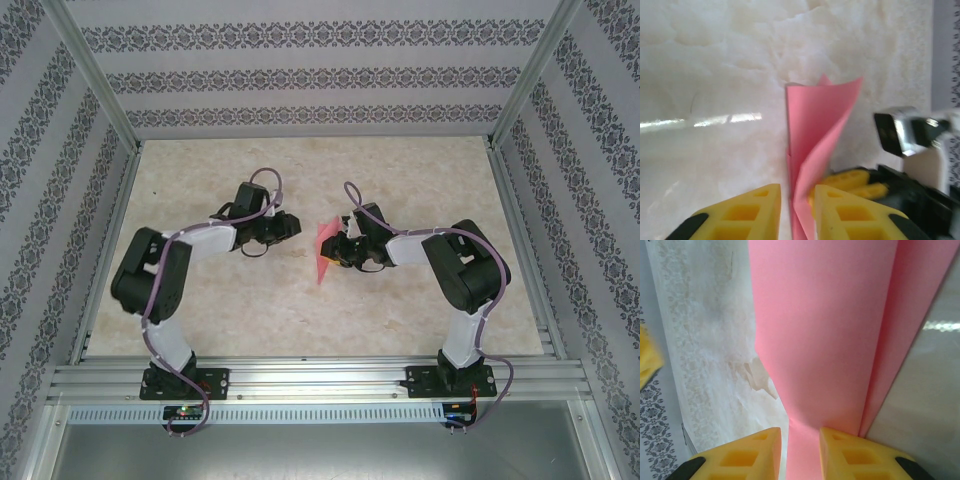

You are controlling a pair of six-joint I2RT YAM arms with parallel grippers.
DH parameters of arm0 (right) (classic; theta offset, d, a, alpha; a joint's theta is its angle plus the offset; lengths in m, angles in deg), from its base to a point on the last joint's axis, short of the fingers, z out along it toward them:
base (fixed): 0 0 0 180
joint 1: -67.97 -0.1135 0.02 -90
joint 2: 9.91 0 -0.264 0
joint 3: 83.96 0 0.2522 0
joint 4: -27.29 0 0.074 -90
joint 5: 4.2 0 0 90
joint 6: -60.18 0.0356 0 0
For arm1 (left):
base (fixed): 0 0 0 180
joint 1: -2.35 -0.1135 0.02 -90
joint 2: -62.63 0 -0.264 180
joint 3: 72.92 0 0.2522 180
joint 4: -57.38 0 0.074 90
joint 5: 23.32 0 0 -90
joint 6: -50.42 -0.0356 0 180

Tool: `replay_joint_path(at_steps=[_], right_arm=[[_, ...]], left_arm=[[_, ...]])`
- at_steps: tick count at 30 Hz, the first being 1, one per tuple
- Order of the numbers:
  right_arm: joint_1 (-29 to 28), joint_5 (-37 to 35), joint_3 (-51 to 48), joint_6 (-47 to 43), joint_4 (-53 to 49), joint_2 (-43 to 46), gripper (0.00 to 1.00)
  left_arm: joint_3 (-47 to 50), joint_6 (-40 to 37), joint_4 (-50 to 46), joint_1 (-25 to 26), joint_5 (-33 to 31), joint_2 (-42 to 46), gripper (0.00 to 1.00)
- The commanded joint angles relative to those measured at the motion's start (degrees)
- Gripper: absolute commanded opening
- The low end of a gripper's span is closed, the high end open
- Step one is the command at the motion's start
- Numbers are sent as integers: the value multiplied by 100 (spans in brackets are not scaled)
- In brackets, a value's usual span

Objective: Fold a paper plane with a square sheet of paper (fold left side to right side)
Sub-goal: Fold the wing for the fifth time at the center of the table.

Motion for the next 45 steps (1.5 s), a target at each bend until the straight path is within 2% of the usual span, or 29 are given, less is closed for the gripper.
replay_joint_path(at_steps=[1,5,8,15,26,45], right_arm=[[1,-495,-220,71,-646,-243,28],[-1,-532,-274,199,-564,-280,28],[13,-529,-310,286,-511,-309,28],[8,-539,-317,294,-540,-283,27],[8,-497,-290,264,-550,-318,27],[8,-500,-247,201,-634,-300,27]], left_arm=[[587,-89,-95,76,92,713,21],[1020,148,155,589,147,1214,19],[1134,449,431,1026,84,1248,17],[1061,1053,1224,1541,249,525,13],[1020,1414,1790,1575,128,-119,10],[1140,1416,1643,1575,-43,-477,9]])
